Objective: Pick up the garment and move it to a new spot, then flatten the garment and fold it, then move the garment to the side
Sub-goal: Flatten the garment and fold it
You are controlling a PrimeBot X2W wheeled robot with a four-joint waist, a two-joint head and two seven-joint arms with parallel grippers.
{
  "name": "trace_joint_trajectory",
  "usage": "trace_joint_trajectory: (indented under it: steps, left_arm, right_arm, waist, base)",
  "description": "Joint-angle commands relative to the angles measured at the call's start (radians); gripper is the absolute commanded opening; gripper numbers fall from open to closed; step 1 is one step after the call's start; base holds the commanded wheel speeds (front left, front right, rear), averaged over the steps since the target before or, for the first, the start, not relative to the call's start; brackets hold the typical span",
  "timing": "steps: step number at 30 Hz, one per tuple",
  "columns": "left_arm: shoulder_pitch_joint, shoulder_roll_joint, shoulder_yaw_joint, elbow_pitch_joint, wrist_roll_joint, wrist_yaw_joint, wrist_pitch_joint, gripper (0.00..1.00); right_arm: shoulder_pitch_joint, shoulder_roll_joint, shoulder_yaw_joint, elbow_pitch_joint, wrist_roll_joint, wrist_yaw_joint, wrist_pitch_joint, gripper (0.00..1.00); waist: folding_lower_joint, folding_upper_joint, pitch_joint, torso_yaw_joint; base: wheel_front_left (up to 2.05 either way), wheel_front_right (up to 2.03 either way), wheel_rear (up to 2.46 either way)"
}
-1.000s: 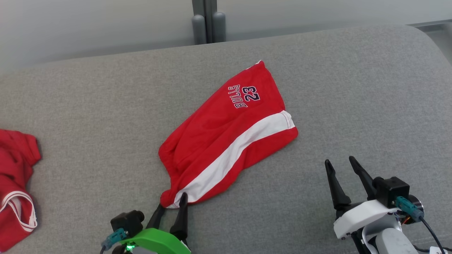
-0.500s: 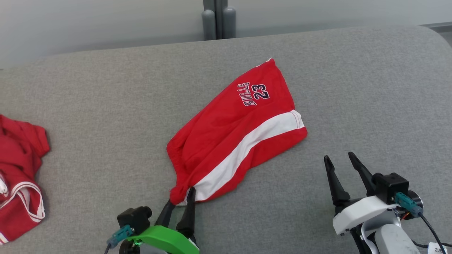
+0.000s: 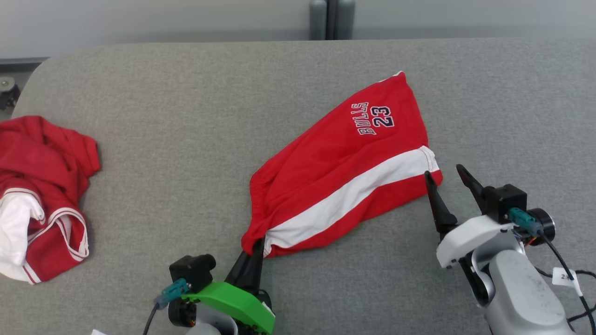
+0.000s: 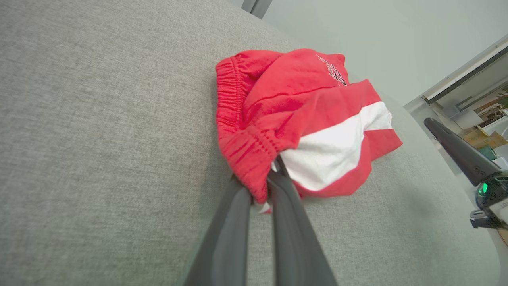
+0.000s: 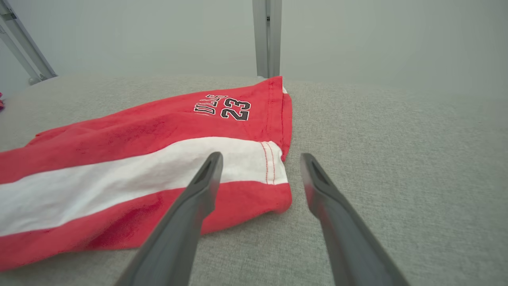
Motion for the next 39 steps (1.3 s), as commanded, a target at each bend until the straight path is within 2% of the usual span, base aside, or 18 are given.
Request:
trace_joint_trajectory:
  steps: [1, 5, 11, 12, 13, 14, 15, 16, 22, 28, 32, 39]
  left_arm:
    - [-0.025, 0.011, -0.008, -0.004, 0.012, -0.003, 0.0, 0.0]
    - [-0.048, 0.024, -0.064, -0.009, 0.012, -0.003, 0.0, 0.0]
    - [-0.062, 0.026, -0.075, -0.014, 0.01, -0.003, 0.0, 0.0]
    - [-0.063, 0.025, -0.076, -0.015, 0.011, -0.003, 0.0, 0.0]
    - [-0.064, 0.024, -0.078, -0.017, 0.013, -0.003, 0.0, 0.0]
    - [-0.065, 0.023, -0.078, -0.019, 0.013, -0.003, 0.0, 0.0]
    - [-0.066, 0.022, -0.078, -0.02, 0.013, -0.003, 0.0, 0.0]
    - [-0.066, 0.021, -0.078, -0.02, 0.014, -0.003, 0.0, 0.0]
    - [-0.061, 0.034, -0.067, -0.035, 0.029, -0.004, 0.0, 0.0]
    - [-0.073, 0.079, -0.046, -0.141, 0.078, -0.004, 0.0, 0.0]
    - [-0.11, 0.145, -0.022, -0.24, 0.109, -0.004, -0.001, 0.0]
    - [-0.264, 0.306, -0.022, -0.39, 0.122, -0.001, -0.001, 0.0]
  right_arm:
    - [-0.036, -0.005, -0.002, 0.034, -0.005, -0.001, 0.0, 1.0]
    - [-0.14, -0.017, 0.001, 0.167, -0.014, -0.001, 0.0, 1.0]
    - [-0.223, -0.022, -0.009, 0.291, 0.009, -0.001, 0.0, 1.0]
    - [-0.23, -0.021, -0.006, 0.302, 0.015, -0.001, 0.0, 0.96]
    - [-0.239, -0.02, -0.004, 0.315, 0.02, -0.001, 0.0, 0.76]
    - [-0.244, -0.022, 0.0, 0.322, 0.021, -0.001, 0.0, 0.49]
    - [-0.248, -0.023, 0.004, 0.327, 0.023, -0.001, 0.0, 0.17]
    - [-0.247, -0.023, 0.004, 0.331, 0.028, -0.001, 0.0, 0.0]
    - [-0.211, -0.029, -0.01, 0.232, 0.054, -0.001, 0.0, 0.0]
    - [-0.121, -0.029, -0.03, 0.017, 0.126, -0.001, 0.0, 0.0]
    - [-0.069, -0.054, -0.01, -0.134, 0.176, -0.001, 0.0, 0.0]
    - [-0.047, -0.139, 0.009, -0.363, 0.275, -0.001, 0.0, 0.0]
  waist:
    - [0.0, 0.0, 0.036, 0.045]
    - [0.0, 0.0, 0.065, 0.072]
    - [0.0, 0.0, 0.095, 0.086]
    - [0.0, 0.0, 0.097, 0.087]
    - [0.0, 0.0, 0.1, 0.087]
    - [0.0, 0.0, 0.103, 0.088]
    - [0.0, 0.0, 0.105, 0.088]
    - [0.0, 0.0, 0.106, 0.087]
    - [0.0, 0.0, 0.088, 0.078]
    - [0.0, 0.0, 0.016, 0.058]
    - [0.0, 0.0, -0.049, 0.028]
    - [0.0, 0.0, -0.127, -0.04]
  base:
    - [0.0, 0.0, 0.0]
    - [0.0, 0.0, 0.0]
    - [0.0, 0.0, 0.0]
    - [0.0, 0.0, 0.0]
    - [0.0, 0.0, 0.0]
    - [0.0, 0.0, 0.0]
    - [0.0, 0.0, 0.0]
    - [0.0, 0.0, 0.0]
    - [0.0, 0.0, 0.0]
    - [0.0, 0.0, 0.0]
    - [0.0, 0.0, 0.0]
    - [0.0, 0.0, 0.0]
